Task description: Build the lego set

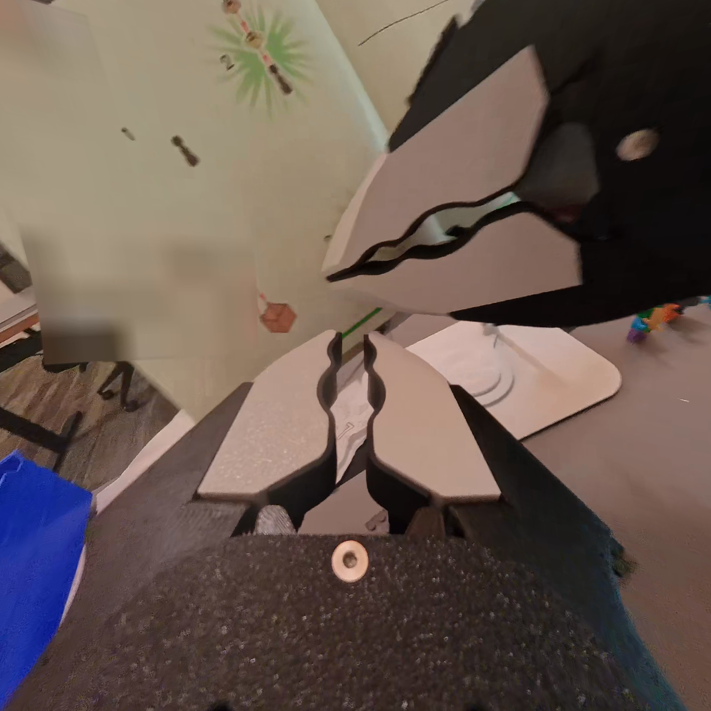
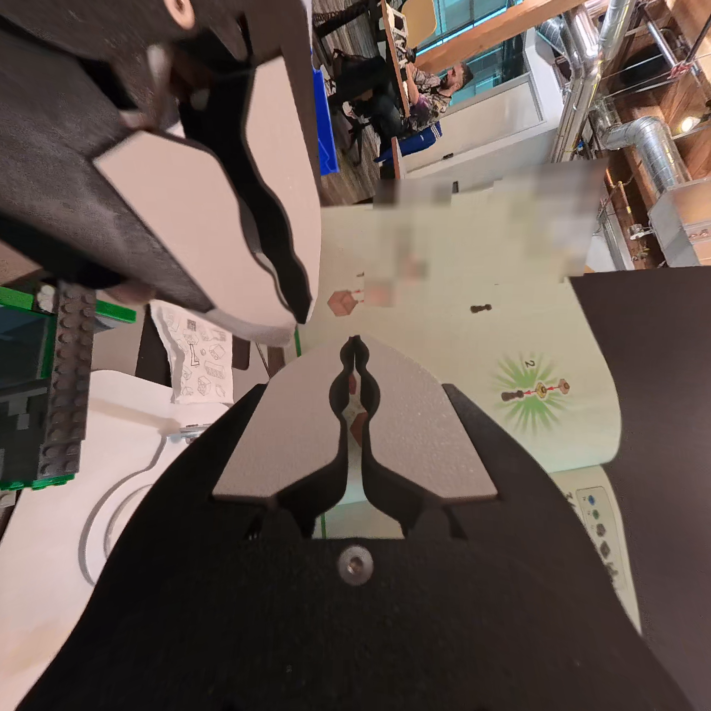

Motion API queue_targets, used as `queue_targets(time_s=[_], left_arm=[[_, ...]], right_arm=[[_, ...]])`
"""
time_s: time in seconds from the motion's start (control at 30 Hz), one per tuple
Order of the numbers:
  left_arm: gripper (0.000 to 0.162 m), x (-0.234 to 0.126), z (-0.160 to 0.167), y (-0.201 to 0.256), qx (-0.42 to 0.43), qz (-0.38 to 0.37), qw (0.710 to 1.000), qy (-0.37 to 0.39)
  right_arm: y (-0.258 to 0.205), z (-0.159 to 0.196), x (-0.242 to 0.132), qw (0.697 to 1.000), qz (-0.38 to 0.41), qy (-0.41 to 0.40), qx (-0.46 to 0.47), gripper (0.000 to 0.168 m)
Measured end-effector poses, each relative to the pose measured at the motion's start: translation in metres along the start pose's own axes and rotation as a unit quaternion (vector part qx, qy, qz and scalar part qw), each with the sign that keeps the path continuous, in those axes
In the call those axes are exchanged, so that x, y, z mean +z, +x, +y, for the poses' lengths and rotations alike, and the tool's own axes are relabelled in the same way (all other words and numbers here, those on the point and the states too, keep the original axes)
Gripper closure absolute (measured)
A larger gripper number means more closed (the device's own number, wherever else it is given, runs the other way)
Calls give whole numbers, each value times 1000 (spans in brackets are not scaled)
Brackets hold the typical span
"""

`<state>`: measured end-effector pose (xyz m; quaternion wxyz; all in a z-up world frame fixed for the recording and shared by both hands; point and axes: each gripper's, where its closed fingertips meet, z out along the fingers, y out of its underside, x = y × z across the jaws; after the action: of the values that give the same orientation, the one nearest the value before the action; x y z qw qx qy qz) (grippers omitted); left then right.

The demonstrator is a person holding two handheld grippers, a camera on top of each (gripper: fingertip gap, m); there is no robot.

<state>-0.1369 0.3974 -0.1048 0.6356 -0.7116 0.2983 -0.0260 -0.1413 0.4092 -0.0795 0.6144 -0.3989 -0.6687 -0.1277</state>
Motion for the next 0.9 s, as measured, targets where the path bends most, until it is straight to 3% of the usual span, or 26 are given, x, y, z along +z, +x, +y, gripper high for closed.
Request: queue_targets(time_s=[0.23, 0.47, 0.8, 0.9], left_arm=[[153, 14, 13, -25, -25, -23, 999, -33], [160, 22, 18, -42, 5, -42, 998, -53], [152, 1, 16, -52, 10, -56, 997, -51], [157, -13, 29, -27, -16, 15, 998, -67]], right_arm=[[10, -4, -26, 999, 11, 13, 41, 168], [11, 44, -45, 998, -14, -55, 24, 168], [0, 64, -16, 990, -19, -141, -15, 168], [0, 66, -10, 987, -12, -160, -30, 168]])
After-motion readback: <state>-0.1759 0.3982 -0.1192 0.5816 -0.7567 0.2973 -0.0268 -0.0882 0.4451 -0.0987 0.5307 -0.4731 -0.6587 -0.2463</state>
